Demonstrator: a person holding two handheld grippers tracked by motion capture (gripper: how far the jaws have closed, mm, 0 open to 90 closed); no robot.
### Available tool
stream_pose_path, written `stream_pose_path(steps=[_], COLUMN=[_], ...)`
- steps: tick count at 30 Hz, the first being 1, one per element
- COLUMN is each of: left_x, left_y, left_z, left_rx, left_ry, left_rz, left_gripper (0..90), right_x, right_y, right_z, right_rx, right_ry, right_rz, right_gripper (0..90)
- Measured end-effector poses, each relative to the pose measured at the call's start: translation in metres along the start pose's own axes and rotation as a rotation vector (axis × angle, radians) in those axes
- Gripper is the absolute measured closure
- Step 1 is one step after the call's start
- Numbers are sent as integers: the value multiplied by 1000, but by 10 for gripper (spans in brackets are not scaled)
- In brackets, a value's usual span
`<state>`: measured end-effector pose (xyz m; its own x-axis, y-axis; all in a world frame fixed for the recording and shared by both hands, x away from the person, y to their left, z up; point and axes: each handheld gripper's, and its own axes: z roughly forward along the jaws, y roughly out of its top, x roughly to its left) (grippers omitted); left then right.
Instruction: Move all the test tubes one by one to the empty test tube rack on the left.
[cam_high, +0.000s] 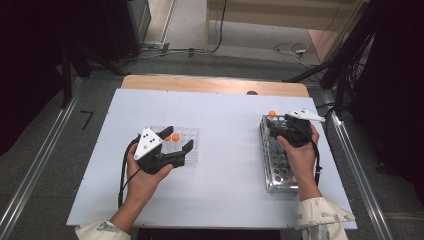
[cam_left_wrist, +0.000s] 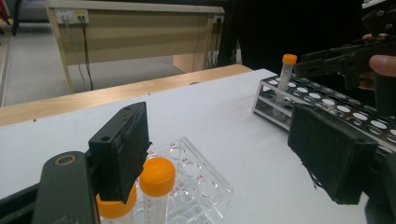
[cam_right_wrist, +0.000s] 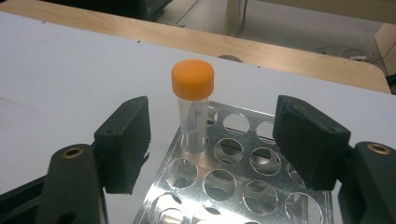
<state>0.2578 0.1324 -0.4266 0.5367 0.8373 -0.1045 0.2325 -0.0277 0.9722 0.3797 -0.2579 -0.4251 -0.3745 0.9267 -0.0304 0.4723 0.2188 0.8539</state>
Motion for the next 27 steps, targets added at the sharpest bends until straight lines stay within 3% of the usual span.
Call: stream_pose_path(steps=[9, 14, 21, 27], left_x=[0, 0, 0, -1], left_y=[0, 0, 0, 0], left_z=[0, 0, 0, 0], left_rx=[-1, -1, 1, 1], left_ry=[-5, -6, -5, -7], left_rz=[0, -1, -4, 0], left_gripper=[221, 222, 222, 223], right_x=[3, 7, 8, 7], right_y=[3, 6, 8, 9], right_z=[9, 17, 26, 28], right_rx=[47, 120, 178, 175], right_ry=[17, 7, 26, 24], right_rz=[-21, -54, -57, -43], right_gripper=[368, 468, 596, 671])
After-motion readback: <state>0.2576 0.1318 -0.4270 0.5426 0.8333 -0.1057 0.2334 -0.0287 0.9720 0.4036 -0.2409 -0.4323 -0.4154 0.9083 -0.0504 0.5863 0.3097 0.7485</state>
